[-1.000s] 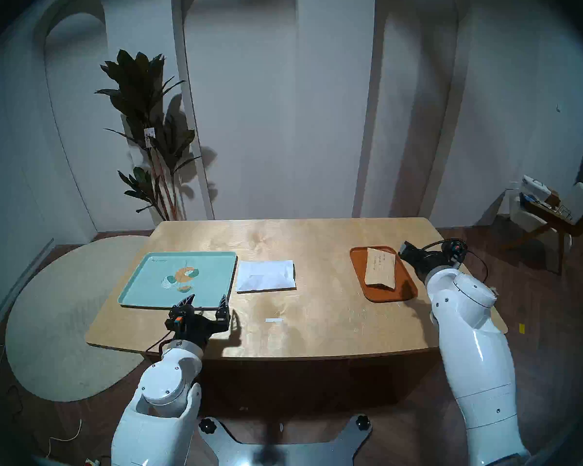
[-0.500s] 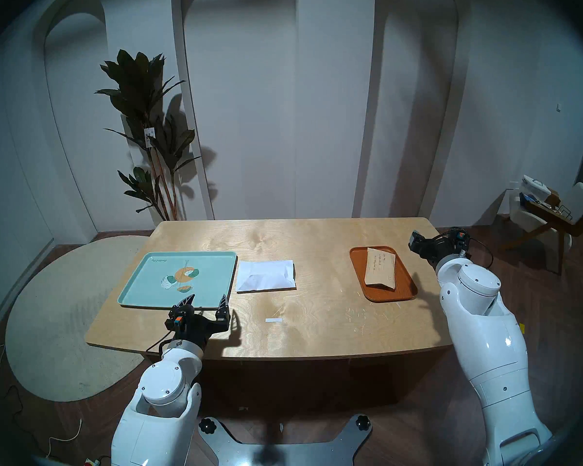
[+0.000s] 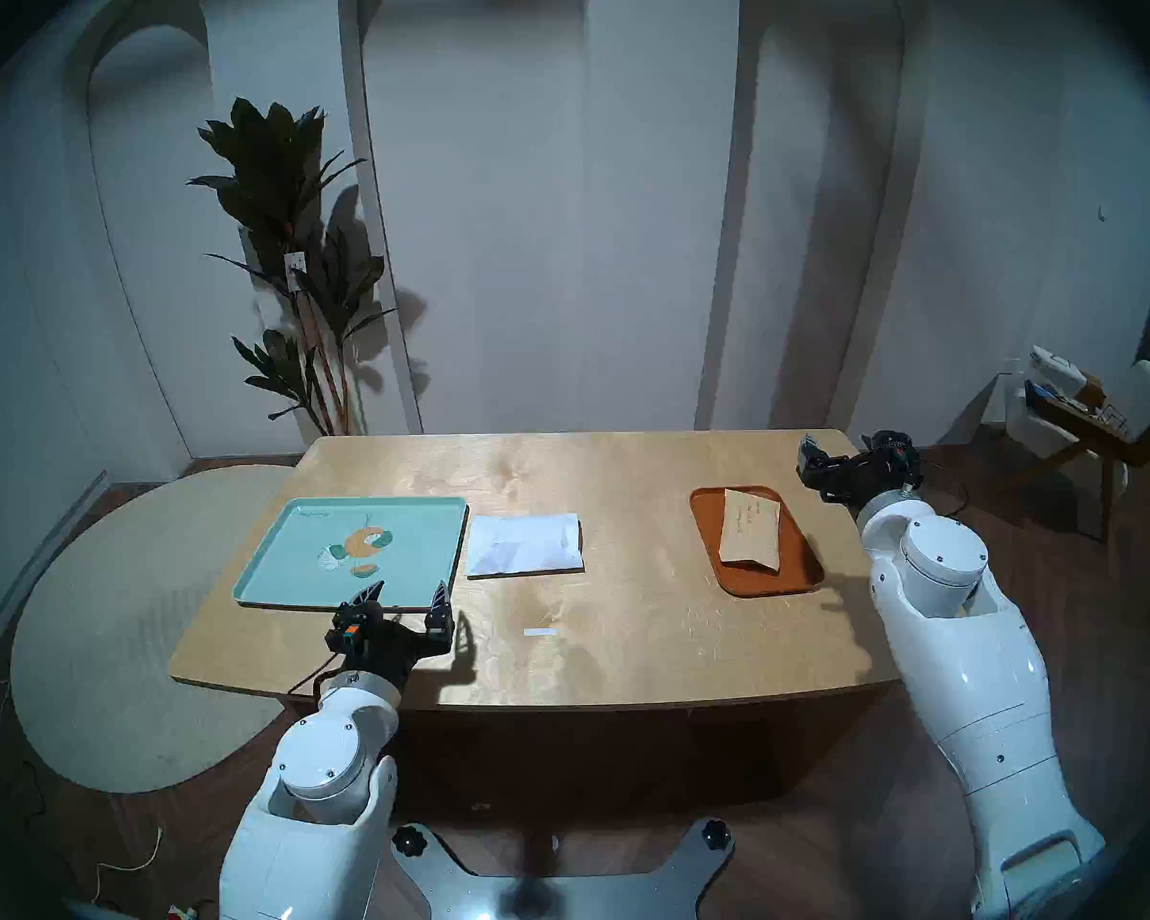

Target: Sort the mail into the trays, one tray per recipient

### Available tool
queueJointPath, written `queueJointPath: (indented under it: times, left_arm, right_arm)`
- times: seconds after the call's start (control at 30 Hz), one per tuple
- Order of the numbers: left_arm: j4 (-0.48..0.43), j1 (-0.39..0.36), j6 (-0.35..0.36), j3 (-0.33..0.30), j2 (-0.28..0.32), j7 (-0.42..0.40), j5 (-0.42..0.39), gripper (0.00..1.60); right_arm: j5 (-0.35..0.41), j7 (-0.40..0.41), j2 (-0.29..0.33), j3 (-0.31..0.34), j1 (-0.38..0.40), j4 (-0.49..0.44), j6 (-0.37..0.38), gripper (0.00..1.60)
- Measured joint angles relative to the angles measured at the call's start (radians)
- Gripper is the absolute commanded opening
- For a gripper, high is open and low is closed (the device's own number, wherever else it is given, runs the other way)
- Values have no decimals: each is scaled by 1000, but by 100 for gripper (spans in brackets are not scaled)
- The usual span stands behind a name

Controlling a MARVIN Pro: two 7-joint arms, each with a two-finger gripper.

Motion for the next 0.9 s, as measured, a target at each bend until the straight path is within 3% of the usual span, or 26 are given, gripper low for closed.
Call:
queueJointPath:
  times: [0.23, 0.57, 0.9]
  left_arm:
    - [-57, -1, 48, 51, 46, -8, 111, 160]
    - [-139, -30, 134, 156, 158, -31, 410, 160]
    - [-167, -58, 204, 249, 274, -107, 714, 160]
  right_arm:
    - [-8, 10, 2, 3, 0, 3, -6, 160]
    - [-15, 19, 2, 6, 1, 6, -6, 160]
    - [-21, 26, 2, 9, 1, 8, -6, 160]
